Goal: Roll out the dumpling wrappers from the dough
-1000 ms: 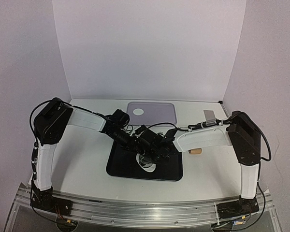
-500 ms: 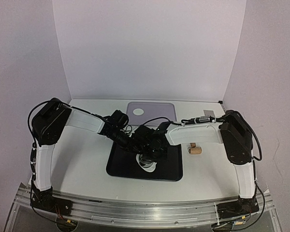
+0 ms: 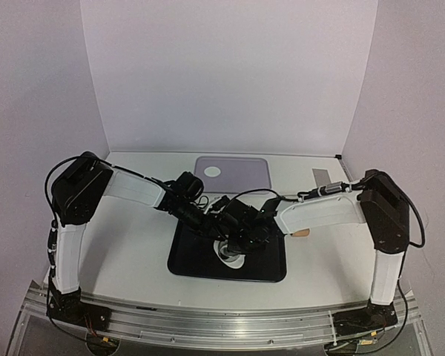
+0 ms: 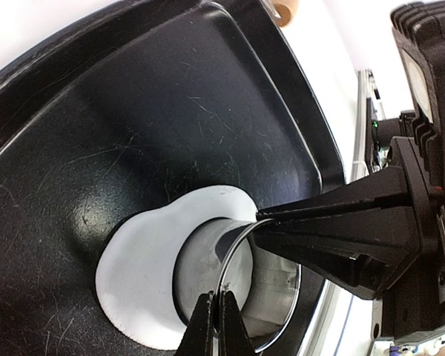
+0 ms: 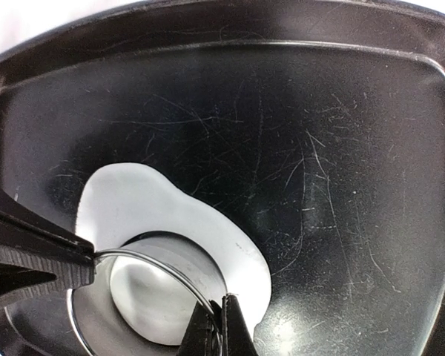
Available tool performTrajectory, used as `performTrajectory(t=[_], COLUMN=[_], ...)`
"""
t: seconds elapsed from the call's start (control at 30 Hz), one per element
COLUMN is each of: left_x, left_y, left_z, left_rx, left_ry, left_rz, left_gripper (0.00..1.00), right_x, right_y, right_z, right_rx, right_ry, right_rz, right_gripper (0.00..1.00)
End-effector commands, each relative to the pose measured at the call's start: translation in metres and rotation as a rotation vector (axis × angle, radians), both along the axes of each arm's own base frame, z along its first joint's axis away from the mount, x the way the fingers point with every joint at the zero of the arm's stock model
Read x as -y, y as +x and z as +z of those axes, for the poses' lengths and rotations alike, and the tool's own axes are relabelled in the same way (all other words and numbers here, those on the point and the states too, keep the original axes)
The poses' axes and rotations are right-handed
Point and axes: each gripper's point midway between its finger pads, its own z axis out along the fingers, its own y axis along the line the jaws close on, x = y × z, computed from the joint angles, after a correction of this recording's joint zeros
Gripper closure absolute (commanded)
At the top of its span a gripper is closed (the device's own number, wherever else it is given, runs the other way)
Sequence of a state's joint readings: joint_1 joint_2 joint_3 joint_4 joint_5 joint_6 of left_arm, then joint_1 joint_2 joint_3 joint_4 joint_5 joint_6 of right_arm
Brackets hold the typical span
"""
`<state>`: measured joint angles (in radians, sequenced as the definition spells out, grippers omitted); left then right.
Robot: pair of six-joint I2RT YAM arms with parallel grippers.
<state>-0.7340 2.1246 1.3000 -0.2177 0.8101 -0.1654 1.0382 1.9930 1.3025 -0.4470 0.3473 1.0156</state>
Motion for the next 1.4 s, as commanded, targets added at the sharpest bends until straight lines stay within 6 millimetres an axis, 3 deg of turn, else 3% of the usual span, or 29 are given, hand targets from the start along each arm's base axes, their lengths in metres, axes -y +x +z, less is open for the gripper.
performTrajectory(t=[0.0,0.1,0.17,0.23,0.3,0.37,0.43,0.5,0.63,0.77,0.9,1.07,1.13,1.27,1.37], left_x=[-0.035,-0.044,-0.062,-0.083,-0.096,-0.098,-0.086,-0.072,-0.057,-0.072,-0.092,-0.09,-0.078,-0.047,-0.041], left_y=[-0.072,-0.069,-0.054,-0.037,-0.028,-0.029,-0.039,-0.05,-0.058,-0.066,-0.091,-0.1,-0.077,0.007,0.036], left_z=[-0.088,-0.087,-0.091,-0.1,-0.107,-0.109,-0.105,-0.097,-0.085,-0.096,-0.109,-0.114,-0.111,-0.093,-0.088], left_rx=[-0.214,-0.224,-0.222,-0.18,-0.139,-0.126,-0.137,-0.135,-0.192,-0.2,-0.243,-0.313,-0.276,-0.038,0.124], left_ry=[0.335,0.346,0.373,0.43,0.469,0.473,0.446,0.415,0.366,0.423,0.464,0.448,0.421,0.351,0.374], left_rz=[-0.037,-0.022,0.03,0.07,0.077,0.065,0.037,0.0,-0.003,-0.004,-0.042,-0.055,-0.032,0.033,0.036], left_gripper=[1.0,1.0,1.0,1.0,1.0,1.0,1.0,1.0,1.0,1.0,1.0,1.0,1.0,1.0,1.0], right_x=[0.037,-0.002,-0.03,-0.042,-0.032,-0.004,0.031,0.045,0.021,-0.002,0.005,0.008,0.004,-0.01,-0.014], right_y=[-0.007,0.004,0.007,0.007,0.005,0.005,0.005,0.007,0.017,0.043,0.065,0.052,0.028,-0.015,-0.027], right_z=[-0.03,-0.027,-0.024,-0.022,-0.022,-0.023,-0.028,-0.027,-0.026,-0.021,-0.01,-0.003,-0.01,-0.039,-0.056], right_rx=[-0.08,-0.069,-0.063,-0.063,-0.057,-0.054,-0.074,-0.063,-0.067,-0.009,0.056,0.066,0.048,-0.037,-0.088], right_ry=[-0.163,-0.123,-0.086,-0.065,-0.082,-0.118,-0.154,-0.183,-0.155,-0.135,-0.155,-0.111,-0.096,-0.053,-0.03], right_rz=[0.009,0.081,0.118,0.131,0.117,0.067,0.009,0.009,0.069,0.123,0.176,0.162,0.119,0.002,-0.073], right_gripper=[1.0,1.0,1.0,1.0,1.0,1.0,1.0,1.0,1.0,1.0,1.0,1.0,1.0,1.0,1.0])
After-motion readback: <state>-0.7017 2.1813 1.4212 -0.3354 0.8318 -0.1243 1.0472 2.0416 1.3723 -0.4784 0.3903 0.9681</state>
